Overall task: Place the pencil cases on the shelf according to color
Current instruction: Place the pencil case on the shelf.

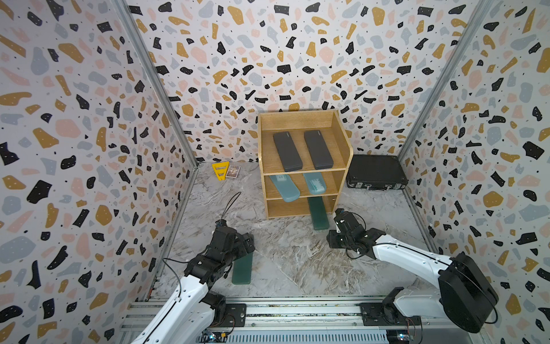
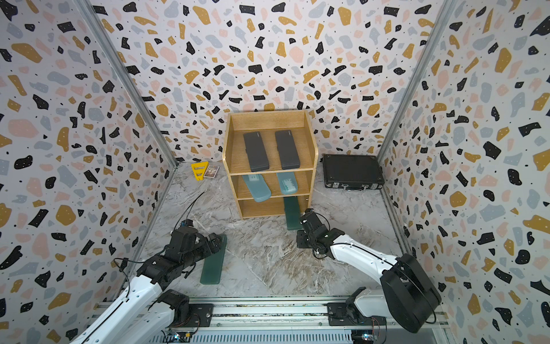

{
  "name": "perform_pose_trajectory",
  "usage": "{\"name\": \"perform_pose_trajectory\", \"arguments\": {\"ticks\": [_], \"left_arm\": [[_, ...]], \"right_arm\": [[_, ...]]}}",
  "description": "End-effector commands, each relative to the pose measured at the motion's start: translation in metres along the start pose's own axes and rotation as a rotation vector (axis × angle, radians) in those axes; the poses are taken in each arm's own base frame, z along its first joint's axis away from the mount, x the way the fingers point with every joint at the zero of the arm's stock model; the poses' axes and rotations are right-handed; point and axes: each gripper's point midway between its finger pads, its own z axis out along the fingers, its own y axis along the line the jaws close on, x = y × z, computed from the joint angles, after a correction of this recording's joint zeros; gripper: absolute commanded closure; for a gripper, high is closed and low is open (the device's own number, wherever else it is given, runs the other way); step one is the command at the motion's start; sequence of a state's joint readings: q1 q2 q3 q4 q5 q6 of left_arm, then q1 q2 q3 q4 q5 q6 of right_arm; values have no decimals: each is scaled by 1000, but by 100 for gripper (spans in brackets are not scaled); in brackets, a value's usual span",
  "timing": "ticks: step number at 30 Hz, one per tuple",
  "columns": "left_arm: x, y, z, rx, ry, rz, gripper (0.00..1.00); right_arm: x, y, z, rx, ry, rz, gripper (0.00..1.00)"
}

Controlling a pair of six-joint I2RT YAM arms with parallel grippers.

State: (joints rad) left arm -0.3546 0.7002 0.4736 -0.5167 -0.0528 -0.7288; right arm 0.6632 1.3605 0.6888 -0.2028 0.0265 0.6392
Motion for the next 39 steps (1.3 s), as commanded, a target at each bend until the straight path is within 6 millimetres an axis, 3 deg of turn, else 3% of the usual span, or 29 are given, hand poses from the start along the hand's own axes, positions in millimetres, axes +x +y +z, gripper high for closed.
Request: {"name": "perform_pose_trajectory", "arguments": {"ticks": [1, 13, 19, 22, 26, 33, 39], "left_arm": [[1, 2, 2, -5, -3, 4, 0], [14, 8, 22, -28, 42, -3, 0], [23, 13, 33, -50, 79, 1, 0], [29, 15, 37, -51, 107, -2, 0], [40, 20, 40, -49, 130, -14, 0], [59, 25, 41, -38, 176, -35, 0], [68, 1, 37, 53, 163, -66, 0]], "right_arm": [[-16, 11, 10, -26, -30, 16, 71], [-63, 14, 30, 4, -109, 16, 73], [-68, 16, 32, -11, -108, 6, 73], [-59, 22, 26, -60, -93, -1, 70], [-46, 25, 4, -122, -94, -18, 53], [-18, 7, -44, -119, -109, -42, 36], [9, 2, -59, -142, -42, -57, 31]]}}
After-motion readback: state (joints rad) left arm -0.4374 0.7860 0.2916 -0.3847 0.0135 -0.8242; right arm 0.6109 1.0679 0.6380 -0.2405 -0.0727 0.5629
